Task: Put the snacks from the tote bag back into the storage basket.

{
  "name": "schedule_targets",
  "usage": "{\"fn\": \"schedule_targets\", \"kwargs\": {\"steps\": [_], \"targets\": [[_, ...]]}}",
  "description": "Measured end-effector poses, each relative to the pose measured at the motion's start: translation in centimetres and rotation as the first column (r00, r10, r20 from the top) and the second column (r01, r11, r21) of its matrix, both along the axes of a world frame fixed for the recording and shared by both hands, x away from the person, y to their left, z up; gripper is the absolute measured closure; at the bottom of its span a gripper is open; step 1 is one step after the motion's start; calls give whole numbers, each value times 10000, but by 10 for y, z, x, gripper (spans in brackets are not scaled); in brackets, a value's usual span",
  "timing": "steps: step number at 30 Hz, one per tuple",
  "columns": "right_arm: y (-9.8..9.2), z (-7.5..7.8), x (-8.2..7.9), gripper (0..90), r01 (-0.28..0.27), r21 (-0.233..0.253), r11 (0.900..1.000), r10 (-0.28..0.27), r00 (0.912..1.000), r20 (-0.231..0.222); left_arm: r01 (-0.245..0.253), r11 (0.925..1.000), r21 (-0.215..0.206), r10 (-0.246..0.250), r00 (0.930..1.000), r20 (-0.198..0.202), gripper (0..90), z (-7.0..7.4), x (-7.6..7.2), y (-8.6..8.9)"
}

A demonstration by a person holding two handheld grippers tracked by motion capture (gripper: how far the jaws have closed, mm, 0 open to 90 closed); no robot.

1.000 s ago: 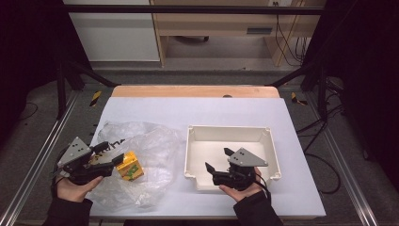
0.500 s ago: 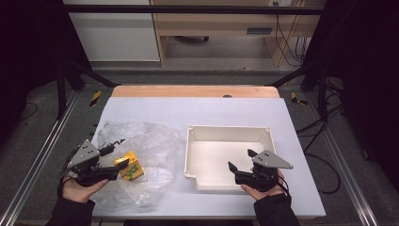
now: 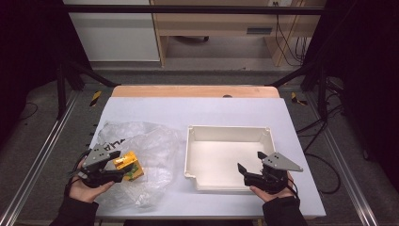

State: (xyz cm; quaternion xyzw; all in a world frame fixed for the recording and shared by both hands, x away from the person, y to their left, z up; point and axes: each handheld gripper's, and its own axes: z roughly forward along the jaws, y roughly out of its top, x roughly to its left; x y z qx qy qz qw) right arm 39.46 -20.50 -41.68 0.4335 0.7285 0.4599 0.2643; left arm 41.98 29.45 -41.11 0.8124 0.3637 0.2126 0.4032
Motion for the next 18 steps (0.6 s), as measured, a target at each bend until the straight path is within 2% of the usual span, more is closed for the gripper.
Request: {"fn": "schedule_targets", "kwargs": {"steps": [10,14,18], "targets": [[-7,-3,-1,184,165,-47,9999,-166,9998,-128,276,9994,224,-271,9993,-248,403,-6,3,-1],[-8,-4,-1,185,177,-33,9998,-177,9998,-131,313,9994,169,-307,9989,-366,419,-5,3,0],[-8,-5,-1,188,173,-77,9998,-174,9997,-188,267,9996,96,-262,9986,-464,486,-4,2,1]]}}
